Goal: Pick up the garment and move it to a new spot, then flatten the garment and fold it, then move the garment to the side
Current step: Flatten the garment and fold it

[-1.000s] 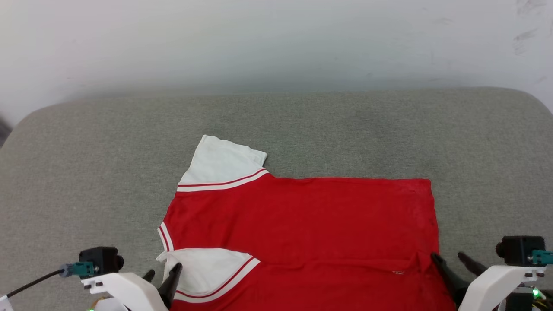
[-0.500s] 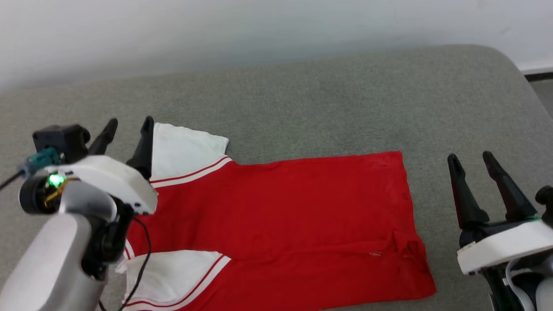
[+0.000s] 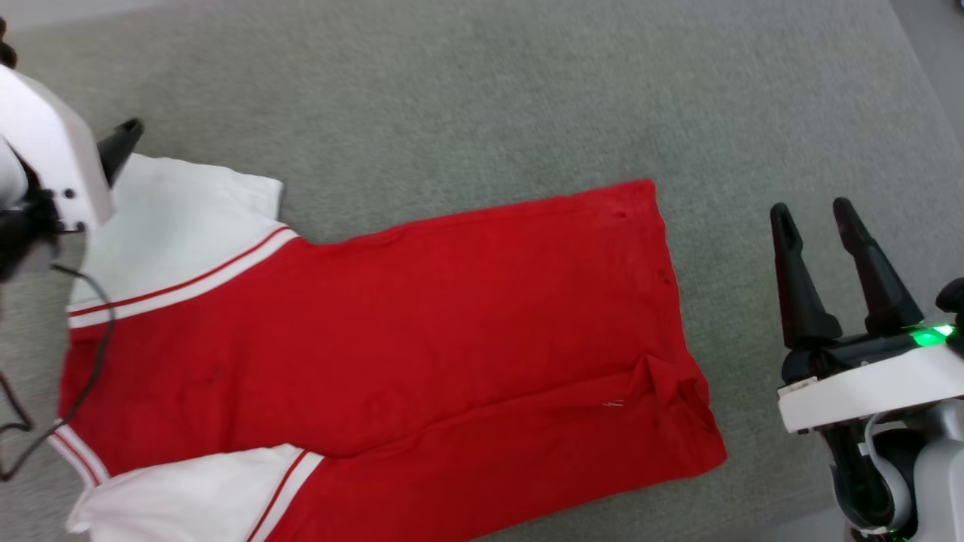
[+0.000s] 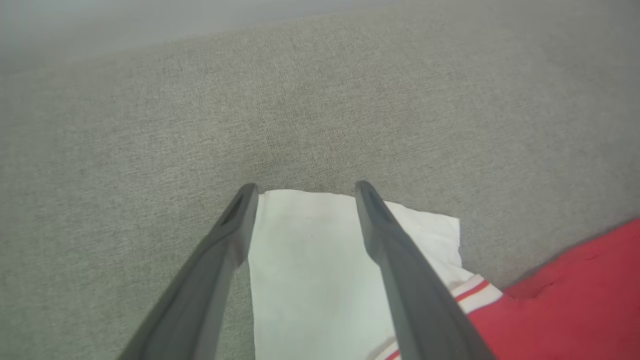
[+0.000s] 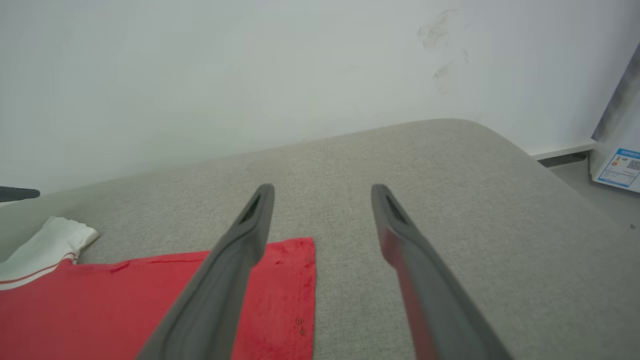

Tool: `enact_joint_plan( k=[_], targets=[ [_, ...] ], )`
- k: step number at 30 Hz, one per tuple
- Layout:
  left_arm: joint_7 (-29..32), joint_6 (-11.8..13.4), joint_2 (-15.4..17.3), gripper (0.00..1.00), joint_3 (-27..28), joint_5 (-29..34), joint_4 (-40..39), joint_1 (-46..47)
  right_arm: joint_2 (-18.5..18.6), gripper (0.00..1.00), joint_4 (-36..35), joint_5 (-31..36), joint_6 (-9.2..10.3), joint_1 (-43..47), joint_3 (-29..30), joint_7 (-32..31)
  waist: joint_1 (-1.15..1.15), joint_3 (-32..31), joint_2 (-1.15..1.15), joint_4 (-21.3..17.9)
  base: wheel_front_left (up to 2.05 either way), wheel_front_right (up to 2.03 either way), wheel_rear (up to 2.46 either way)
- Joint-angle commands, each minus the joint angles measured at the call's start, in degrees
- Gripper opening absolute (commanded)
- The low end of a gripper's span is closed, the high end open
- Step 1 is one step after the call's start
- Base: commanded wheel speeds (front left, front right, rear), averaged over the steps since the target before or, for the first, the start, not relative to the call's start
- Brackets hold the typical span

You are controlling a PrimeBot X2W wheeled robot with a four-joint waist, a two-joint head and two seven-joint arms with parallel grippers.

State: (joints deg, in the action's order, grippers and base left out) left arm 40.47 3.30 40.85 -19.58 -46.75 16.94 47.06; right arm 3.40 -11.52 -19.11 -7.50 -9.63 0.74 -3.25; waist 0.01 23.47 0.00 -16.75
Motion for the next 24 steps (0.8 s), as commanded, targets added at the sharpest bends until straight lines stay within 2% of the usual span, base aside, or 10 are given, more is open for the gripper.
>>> enact_joint_plan(
  k=[1, 6, 9, 10, 11, 12, 16, 19, 24],
  targets=[
    [2.5, -0.1, 1.3, 1.00, -0.2, -0.4, 0.6, 1.1, -0.4, 1.00, 0.4, -0.3, 0.02, -0.9, -0.4, 0.4, -0.01, 3.6, 0.00, -3.1, 0.00, 0.00, 0.00],
    [14.1, 1.0, 5.4, 1.00, -1.5, -2.0, 2.4, 2.3, -0.6, 1.00, 2.1, -2.0, 0.02, -1.9, -1.7, 1.8, -0.01, 6.5, 0.00, -4.7, 0.00, 0.00, 0.00],
    [17.4, 2.0, 5.2, 1.00, -2.2, -3.0, 3.0, 1.2, -0.6, 1.00, 3.2, -2.9, 0.02, -2.5, -2.2, 2.2, -0.01, 7.6, 0.00, -5.2, 0.00, 0.00, 0.00],
    [18.3, 2.2, 4.8, 0.87, -2.5, -3.4, 3.2, 0.7, -0.6, 1.00, 3.5, -3.3, 0.02, -2.6, -2.2, 2.3, -0.01, 7.8, 0.00, -5.2, 0.00, 0.00, 0.00],
    [19.0, 2.6, 4.1, 0.38, -2.9, -3.9, 3.4, 0.1, -0.6, 1.00, 3.8, -3.7, 0.02, -2.7, -2.3, 2.2, -0.01, 7.9, 0.00, -5.2, 0.00, 0.00, 0.00],
    [19.1, 2.8, 3.3, 0.00, -3.1, -4.2, 3.5, -0.5, -0.6, 1.00, 4.2, -4.0, 0.02, -2.8, -2.3, 2.1, -0.01, 8.0, 0.00, -5.2, 0.00, 0.00, 0.00],
    [16.9, 3.6, 1.4, 0.00, -2.9, -4.6, 3.9, -2.1, -0.6, 1.00, 5.2, -5.5, 0.02, -3.9, -2.1, 0.9, -0.01, 7.5, 0.00, -4.7, 0.00, 0.00, 0.00],
    [13.7, 3.3, 0.5, 0.00, -2.1, -4.5, 4.3, -2.1, 0.1, 1.00, 6.5, -7.1, 0.02, -5.0, -1.4, -2.0, -0.01, 6.1, 0.00, -3.5, 0.00, 0.00, 0.00],
    [7.0, 2.6, -1.7, 0.00, -1.0, -3.5, 3.2, -0.7, 3.8, 1.00, 12.1, -10.3, 0.02, -9.3, 0.2, -12.6, -0.01, 3.3, 0.00, -0.3, 0.00, 0.00, 0.00]
  ],
)
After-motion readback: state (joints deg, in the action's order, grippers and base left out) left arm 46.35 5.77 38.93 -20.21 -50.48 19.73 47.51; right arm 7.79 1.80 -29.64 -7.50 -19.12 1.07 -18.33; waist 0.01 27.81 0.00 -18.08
